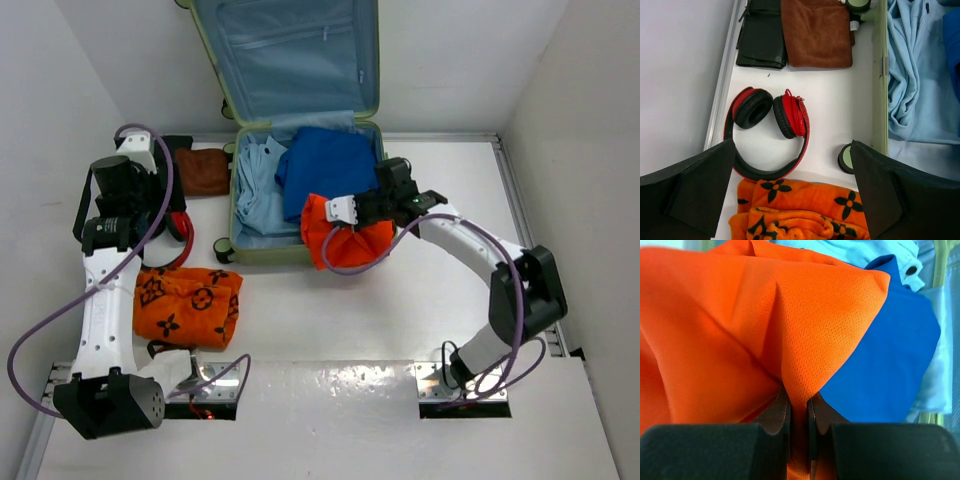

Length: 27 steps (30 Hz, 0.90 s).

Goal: Pack the luggage

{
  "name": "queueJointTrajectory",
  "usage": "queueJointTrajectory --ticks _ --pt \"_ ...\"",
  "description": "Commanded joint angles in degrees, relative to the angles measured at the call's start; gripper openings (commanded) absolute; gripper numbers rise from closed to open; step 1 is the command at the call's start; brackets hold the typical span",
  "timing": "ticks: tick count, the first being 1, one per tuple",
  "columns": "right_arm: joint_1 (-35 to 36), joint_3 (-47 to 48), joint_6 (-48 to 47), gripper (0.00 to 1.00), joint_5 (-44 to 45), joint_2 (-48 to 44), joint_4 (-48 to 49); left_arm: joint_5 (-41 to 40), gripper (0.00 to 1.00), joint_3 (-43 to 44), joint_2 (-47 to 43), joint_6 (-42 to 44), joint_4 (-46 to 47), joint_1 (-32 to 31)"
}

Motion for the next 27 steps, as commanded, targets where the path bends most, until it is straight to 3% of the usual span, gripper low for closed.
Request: queueJointTrajectory --ticks 1,4,7,18,27 --pt "-1.1 4.9 -6.2 0.0 -4.1 3.8 1.5 0.1 1.0 1.9 0.1 -0.2 2.5 0.7" --pt "-2.3 7.9 -8.2 0.0 -7.3 6.7 -4.3 0.1 1.0 1.9 0.7 -0.2 3.0 0.7" --pt "-2.5 5.5 -16.4 0.0 -9.7 7.4 -6.8 0.1 1.0 1.4 0.7 -0.2 3.0 0.7" --pt "-4.0 2.6 -28.9 0.0 -13.4 15.9 -5.4 -1.0 1.0 0.8 2.9 -0.2 3.6 0.7" --pt "-8.1 13.8 -49.6 0.0 -21.3 28.8 -15.5 -1.6 1.0 0.8 5.6 -0.2 4.6 0.7"
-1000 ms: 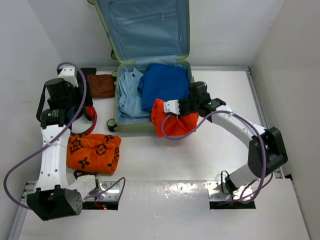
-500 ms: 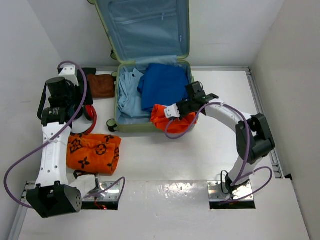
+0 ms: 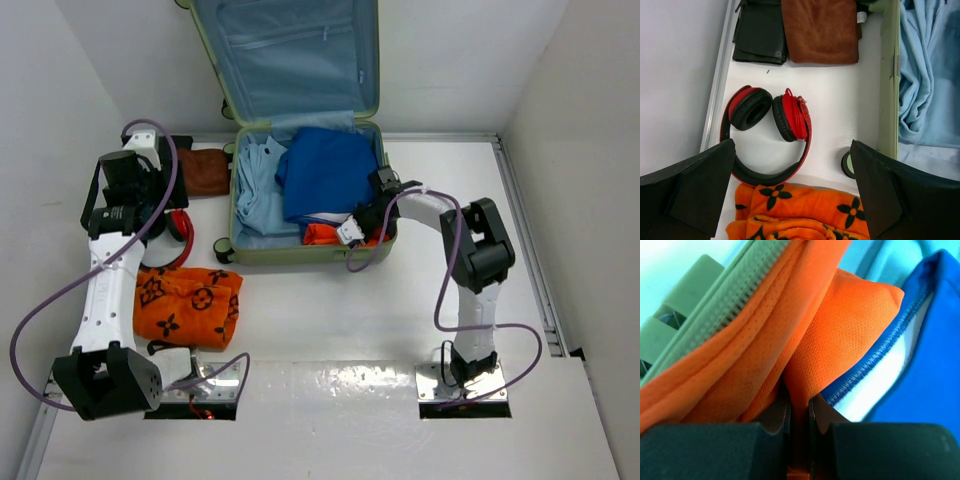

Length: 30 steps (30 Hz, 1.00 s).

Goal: Pack the luggage

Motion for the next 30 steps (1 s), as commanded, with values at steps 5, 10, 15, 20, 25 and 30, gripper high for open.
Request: queueJointTrajectory --ticks 5,10,15,20,25,30 --pt "-1.8 -2.4 -13.7 0.0 -4.7 5.0 12.4 -0.8 1.0 0.9 2.0 -0.2 2.8 0.7" --pt "-1.5 -4.7 -13.3 0.08 -4.1 3.0 14.4 -0.8 1.0 1.4 3.2 -0.2 2.8 0.7" --pt "-1.4 -10.0 -6.7 0.0 -0.4 0.6 34.3 0.3 1.0 2.5 3.2 -0.2 2.8 0.7" --pt "-3.0 2.0 -16.2 0.0 3.2 1.8 12.4 0.9 1.0 2.5 1.8 -0.7 2.8 0.7" --pt "-4.7 22.8 -28.0 0.0 6.0 9.2 -26.2 0.9 1.0 1.9 1.3 -1.3 2.8 0.7" --pt "-3.3 18.2 -32.5 0.0 6.9 8.8 -28.8 0.3 1.0 1.9 2.4 -1.3 2.8 0.7"
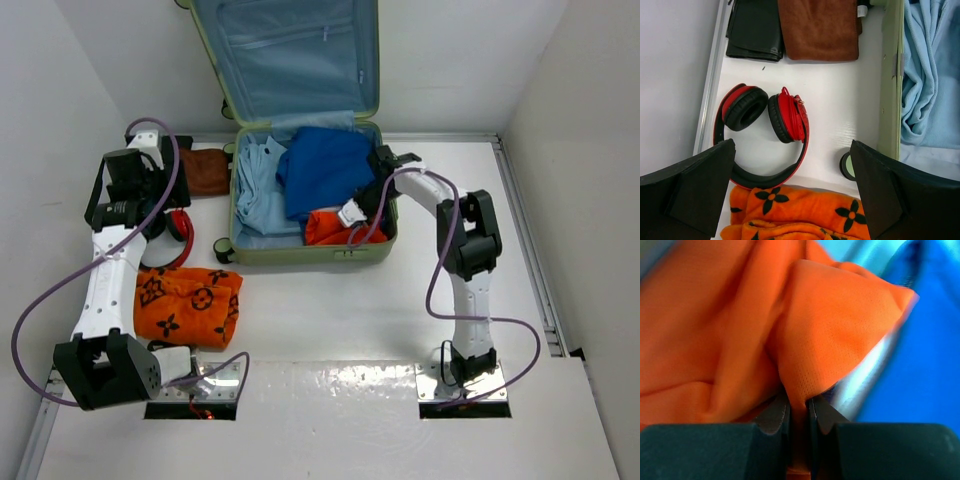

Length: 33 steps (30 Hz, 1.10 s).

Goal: Pack the luggage

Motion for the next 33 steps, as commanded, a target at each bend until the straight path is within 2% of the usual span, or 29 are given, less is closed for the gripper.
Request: queueJointTrajectory --ticks 1,2,3,4,6,7,10,15,16,19,24,25,28,30,31,33 --pt "-1.1 -7.2 -21.5 0.0 4.9 -1.9 -0.7 -0.1 1.0 1.9 -0.7 -0.1 1.8 0.7" --pt "-0.9 -10.8 -21.2 0.0 4.9 -3.1 3.3 -0.1 1.0 2.5 -0.7 -0.1 1.8 0.7" --pt "-0.5 -20.2 -19.7 0.0 4.7 -6.5 16.9 -0.1 1.0 2.5 -0.2 -0.1 1.8 0.7" --pt "-0.4 -22.5 -17.7 0.0 4.7 -7.3 19.9 -0.1 1.0 3.1 -0.2 -0.1 1.8 0.7" --pt "0.3 -27.1 -12.9 0.15 5.2 -9.8 25.0 -0.1 1.0 3.7 -0.2 -0.1 1.8 0.7" --pt "0.5 -27.7 -11.3 0.32 5.6 -10.5 25.5 -0.1 1.0 3.7 -0.2 -0.1 1.8 0.7" --pt "1.2 -29.2 -5.3 0.53 4.9 -14.8 26.5 0.5 1.0 3.7 -0.2 -0.1 1.8 0.7" --pt "1.9 -26.0 3.9 0.55 2.3 -19.8 25.8 2.4 1.0 4.7 -1.3 -0.1 0.6 0.7" --pt "2.0 -23.4 8.4 0.56 1.9 -20.7 25.8 2.9 1.0 4.7 -1.9 -0.1 -0.2 0.7" --pt "2.0 -19.6 13.7 0.57 0.1 -23.4 24.1 7.7 1.0 6.4 -2.5 2.6 -4.4 0.7" --pt "2.0 -17.0 20.8 0.6 -2.8 -31.3 16.4 19.5 1.0 7.2 -5.7 17.4 -14.4 0.7" --pt "2.2 -16.8 22.9 0.61 -3.1 -33.4 14.0 20.9 1.0 7.2 -6.8 22.7 -18.9 0.7" --pt "3.1 -18.4 31.0 0.65 -3.1 -39.1 9.9 23.3 1.0 5.7 -8.9 30.8 -24.6 0.7" --pt "3.4 -19.7 34.0 0.65 -2.7 -41.3 7.8 25.2 1.0 3.3 -11.8 39.4 -30.4 0.7" --pt "3.8 -22.1 39.5 0.65 -2.4 -44.5 7.0 25.2 1.0 2.4 -13.0 42.6 -32.4 0.7" --pt "4.0 -24.3 43.4 0.65 -2.1 -47.3 7.1 25.2 1.0 -0.8 -17.0 51.1 -37.1 0.7"
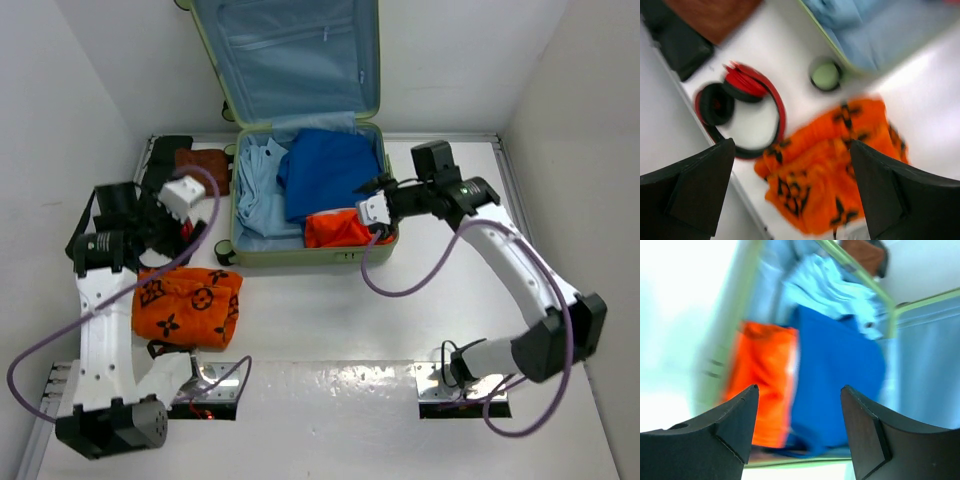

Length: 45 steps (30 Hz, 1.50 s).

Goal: Pack the luggage

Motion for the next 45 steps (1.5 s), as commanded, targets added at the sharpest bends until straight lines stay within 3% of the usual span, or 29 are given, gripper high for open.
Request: queueJointTrajectory --ticks 1,5,8,12,15,23,29,37,45 --pt "1.1 -5.1 18.9 0.65 -1.8 -5.1 -3.9 2.8 1.0 -4.2 -5.7 19.4 -12.5 0.6" --pt "1.9 -12.5 34.1 0.65 1.8 -11.3 5.8 -1.2 1.0 -14.8 -14.1 37.8 -19.3 0.6" --pt "2.1 -16.6 41.4 0.65 4.3 -14.8 7.9 -3.9 1.0 -22.0 -20.4 45.6 -19.3 0.6" --pt "2.5 -24.1 47.0 0.65 6.1 -20.0 10.0 -1.4 1.0 -26.4 -21.2 50.3 -15.3 0.6" --pt "3.0 -26.3 48.5 0.65 6.6 -21.8 9.6 2.1 1.0 -25.8 -15.5 49.7 -9.9 0.6" --pt "2.7 -28.9 47.4 0.65 8.9 -23.7 8.0 10.0 1.0 -19.0 5.4 50.3 -7.4 0.6" --pt "2.1 -28.4 47.5 0.65 8.8 -21.3 7.8 8.4 1.0 -23.1 11.2 49.1 4.1 0.0" --pt "1.9 -26.4 46.9 0.65 9.3 -18.4 6.9 5.7 1.0 -24.4 27.0 48.1 11.2 0.0" --pt "1.7 -24.2 45.1 0.64 10.2 -17.4 5.0 3.9 1.0 -23.8 34.8 48.5 13.3 -0.5"
